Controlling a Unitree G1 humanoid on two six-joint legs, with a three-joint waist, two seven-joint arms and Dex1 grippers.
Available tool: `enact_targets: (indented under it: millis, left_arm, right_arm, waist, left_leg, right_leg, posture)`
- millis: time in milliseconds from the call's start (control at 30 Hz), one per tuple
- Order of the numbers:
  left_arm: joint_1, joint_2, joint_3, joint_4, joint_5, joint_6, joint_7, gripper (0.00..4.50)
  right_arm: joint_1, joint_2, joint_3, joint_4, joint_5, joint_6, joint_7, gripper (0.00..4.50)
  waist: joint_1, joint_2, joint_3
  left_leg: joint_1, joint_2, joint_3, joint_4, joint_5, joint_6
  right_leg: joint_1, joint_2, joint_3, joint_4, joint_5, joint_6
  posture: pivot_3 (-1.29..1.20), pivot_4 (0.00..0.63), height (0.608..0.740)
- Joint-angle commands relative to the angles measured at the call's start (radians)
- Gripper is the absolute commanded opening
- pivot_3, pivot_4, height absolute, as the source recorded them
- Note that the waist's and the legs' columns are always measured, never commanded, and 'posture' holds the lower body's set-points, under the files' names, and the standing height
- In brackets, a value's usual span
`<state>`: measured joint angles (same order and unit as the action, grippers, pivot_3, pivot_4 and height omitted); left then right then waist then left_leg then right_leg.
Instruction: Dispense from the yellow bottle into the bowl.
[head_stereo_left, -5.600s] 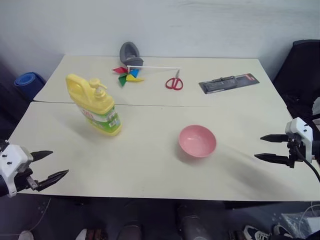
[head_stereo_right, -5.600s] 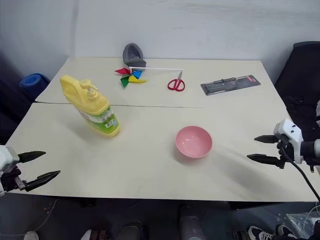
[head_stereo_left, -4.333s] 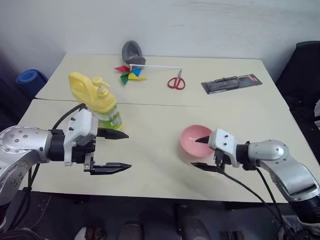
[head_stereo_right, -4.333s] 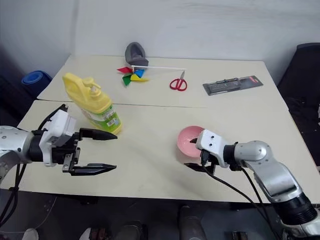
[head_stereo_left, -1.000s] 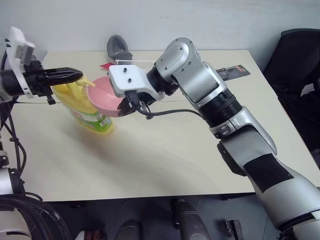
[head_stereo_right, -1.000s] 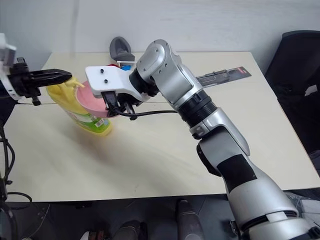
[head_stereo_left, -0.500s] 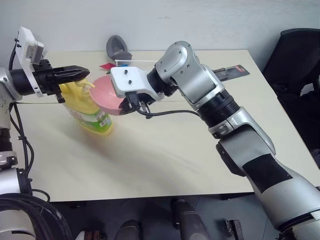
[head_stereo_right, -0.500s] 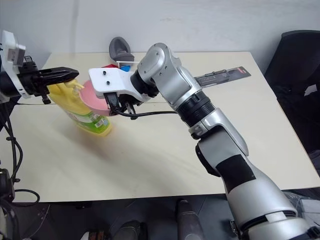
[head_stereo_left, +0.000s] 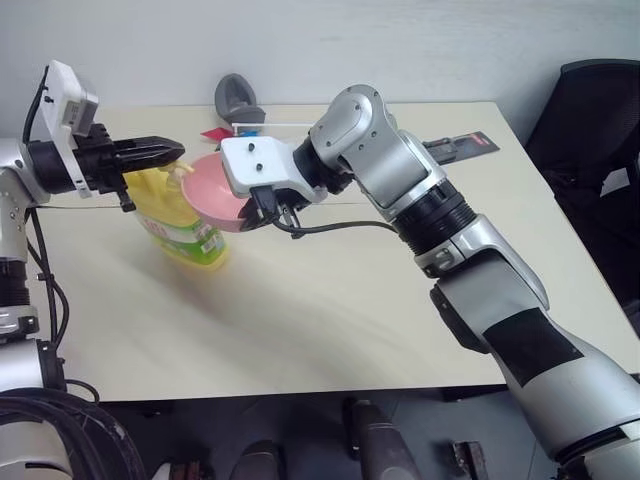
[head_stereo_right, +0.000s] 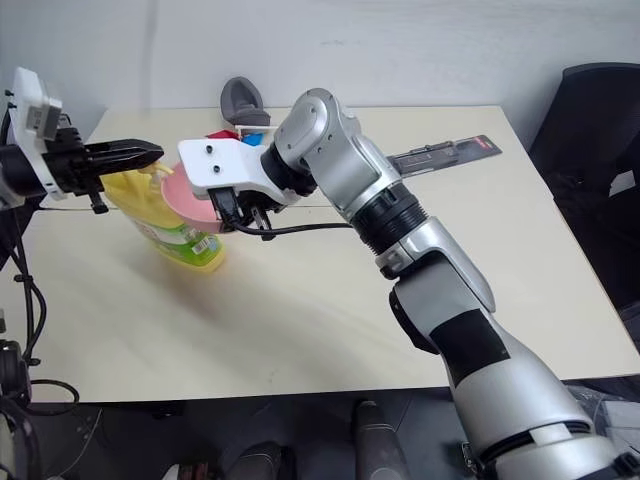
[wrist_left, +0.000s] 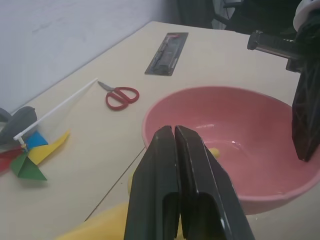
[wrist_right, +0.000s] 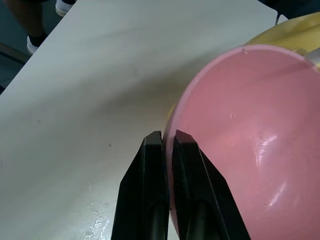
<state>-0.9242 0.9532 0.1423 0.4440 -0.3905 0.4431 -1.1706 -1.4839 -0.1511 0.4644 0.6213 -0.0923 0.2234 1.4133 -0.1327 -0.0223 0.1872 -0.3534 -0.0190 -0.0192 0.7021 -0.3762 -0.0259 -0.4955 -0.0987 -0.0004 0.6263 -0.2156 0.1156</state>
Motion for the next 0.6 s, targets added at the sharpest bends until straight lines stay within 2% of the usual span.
enact_targets:
  millis: [33,433,600]
  left_arm:
    - [0.031,-0.006,-0.047,0.058,0.061,0.012,0.007,0.07]
    - [0.073,0.022,-0.087,0.012,0.069,0.134,-0.021,0.07]
    - [0.04,0.018,-0.112,0.051,0.094,0.215,0.029,0.07]
  right_arm:
    - [-0.044,0.012,-0.017,-0.025,0.006,-0.018,-0.001,0.18]
    - [-0.046,0.016,-0.014,-0.014,-0.006,-0.048,-0.007,0.18]
    - [-0.048,0.019,-0.017,-0.009,-0.009,-0.055,-0.009,0.18]
  waist:
    - [0.0,0.0,0.0]
    - [0.0,0.003,-0.002]
    - [0.001,0.009,-0.008]
  left_leg:
    - [0.0,0.0,0.0,0.0,0.0,0.0]
    - [0.002,0.0,0.0,0.0,0.0,0.0]
    - [0.002,0.0,0.0,0.0,0.0,0.0]
  right_leg:
    - [0.0,0.0,0.0,0.0,0.0,0.0]
    - [0.001,0.0,0.001,0.001,0.0,0.0]
    - [0.002,0.0,0.001,0.001,0.0,0.0]
  posture:
    - [0.0,0.15,0.74]
    - [0.0,0.15,0.74]
    - [0.0,0.15,0.74]
